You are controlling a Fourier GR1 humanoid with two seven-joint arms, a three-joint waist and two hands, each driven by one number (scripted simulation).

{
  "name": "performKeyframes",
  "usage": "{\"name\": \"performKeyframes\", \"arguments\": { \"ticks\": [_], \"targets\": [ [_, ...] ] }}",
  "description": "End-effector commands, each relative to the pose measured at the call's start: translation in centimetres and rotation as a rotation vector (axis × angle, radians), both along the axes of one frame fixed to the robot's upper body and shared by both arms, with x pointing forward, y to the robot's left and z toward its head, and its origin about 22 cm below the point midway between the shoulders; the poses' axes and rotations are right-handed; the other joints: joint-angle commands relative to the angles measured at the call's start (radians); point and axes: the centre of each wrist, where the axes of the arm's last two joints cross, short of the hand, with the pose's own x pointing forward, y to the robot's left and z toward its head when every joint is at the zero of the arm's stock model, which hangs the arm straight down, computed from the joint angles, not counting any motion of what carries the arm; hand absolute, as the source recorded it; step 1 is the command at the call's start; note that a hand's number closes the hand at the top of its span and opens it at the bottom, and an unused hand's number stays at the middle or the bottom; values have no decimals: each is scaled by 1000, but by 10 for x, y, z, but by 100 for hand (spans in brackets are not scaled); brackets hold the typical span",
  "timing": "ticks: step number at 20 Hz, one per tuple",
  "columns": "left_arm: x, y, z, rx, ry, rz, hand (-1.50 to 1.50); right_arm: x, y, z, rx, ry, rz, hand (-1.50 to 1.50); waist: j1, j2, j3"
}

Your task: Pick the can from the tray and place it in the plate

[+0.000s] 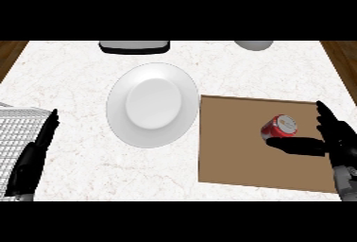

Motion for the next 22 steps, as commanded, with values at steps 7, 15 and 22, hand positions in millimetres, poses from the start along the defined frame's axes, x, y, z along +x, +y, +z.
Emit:
{"name": "performKeyframes", "arguments": {
  "ticks": [7, 15, 22],
  "targets": [
    [-17, 11, -10, 25, 3, 19, 0, 14, -5, -20, 12, 62, 21, -150, 0, -1, 0],
    [-28, 16, -8, 3, -4, 10, 0, 3, 7, -55, -11, -37, 30, 150, 0, -1, 0],
    [16, -19, 19, 1, -58, -153, 0, 57, 33, 9, -509, -111, 753, 150, 214, 66, -5]
  ]
}}
